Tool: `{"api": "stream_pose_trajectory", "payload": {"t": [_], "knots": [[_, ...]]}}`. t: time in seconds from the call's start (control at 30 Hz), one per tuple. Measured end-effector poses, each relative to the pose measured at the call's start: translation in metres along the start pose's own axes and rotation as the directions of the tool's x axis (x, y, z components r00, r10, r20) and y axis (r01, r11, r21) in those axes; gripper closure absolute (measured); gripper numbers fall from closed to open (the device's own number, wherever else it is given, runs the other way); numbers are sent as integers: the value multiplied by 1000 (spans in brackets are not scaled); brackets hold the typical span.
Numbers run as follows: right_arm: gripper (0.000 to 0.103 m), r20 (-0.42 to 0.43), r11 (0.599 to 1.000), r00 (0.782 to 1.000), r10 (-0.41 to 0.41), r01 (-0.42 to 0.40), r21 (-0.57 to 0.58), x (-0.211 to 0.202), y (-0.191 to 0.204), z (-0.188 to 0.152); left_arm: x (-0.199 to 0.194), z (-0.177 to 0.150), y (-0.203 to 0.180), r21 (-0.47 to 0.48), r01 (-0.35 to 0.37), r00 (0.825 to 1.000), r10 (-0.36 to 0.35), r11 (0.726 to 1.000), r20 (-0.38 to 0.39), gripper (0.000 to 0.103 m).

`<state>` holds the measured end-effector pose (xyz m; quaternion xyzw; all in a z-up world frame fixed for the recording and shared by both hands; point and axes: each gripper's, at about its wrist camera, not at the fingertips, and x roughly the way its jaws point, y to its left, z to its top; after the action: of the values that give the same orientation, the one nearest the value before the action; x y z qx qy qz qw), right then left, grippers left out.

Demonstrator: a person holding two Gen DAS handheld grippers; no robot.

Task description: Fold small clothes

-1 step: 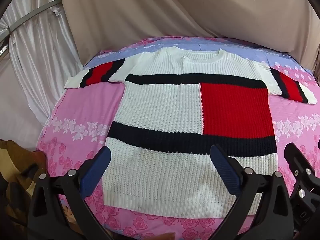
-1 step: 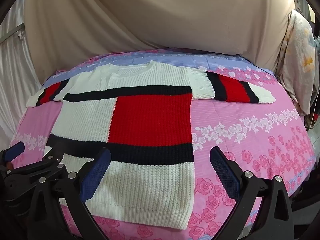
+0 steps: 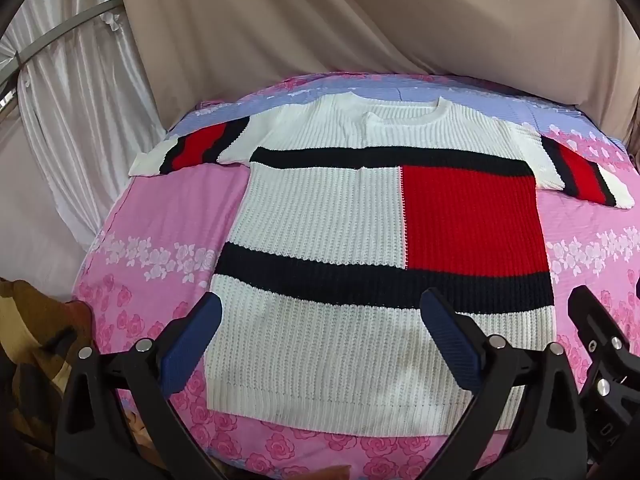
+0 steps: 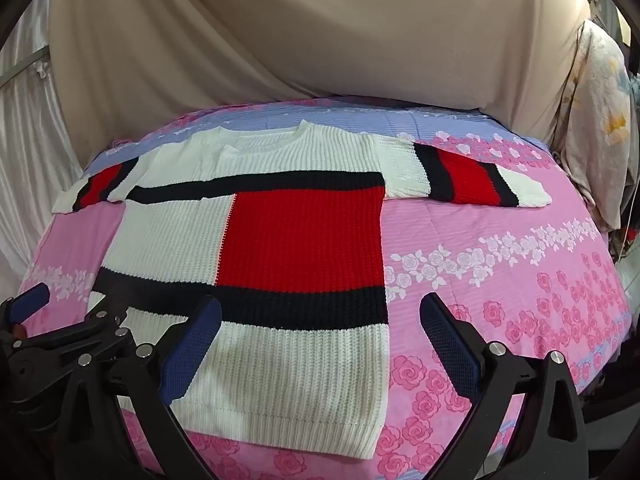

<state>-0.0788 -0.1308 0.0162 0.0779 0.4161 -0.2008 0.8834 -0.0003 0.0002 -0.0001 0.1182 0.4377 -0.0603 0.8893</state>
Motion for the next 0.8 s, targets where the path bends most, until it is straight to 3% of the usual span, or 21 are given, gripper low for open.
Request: {"api": "stream_pose_trajectory", "payload": {"t": [0.8], "knots": [[5,-15,1000,1000,5,-5,-9,4,0,2,3,-2,-6,-3,10,1000,-10,1000,-13,6]]}}
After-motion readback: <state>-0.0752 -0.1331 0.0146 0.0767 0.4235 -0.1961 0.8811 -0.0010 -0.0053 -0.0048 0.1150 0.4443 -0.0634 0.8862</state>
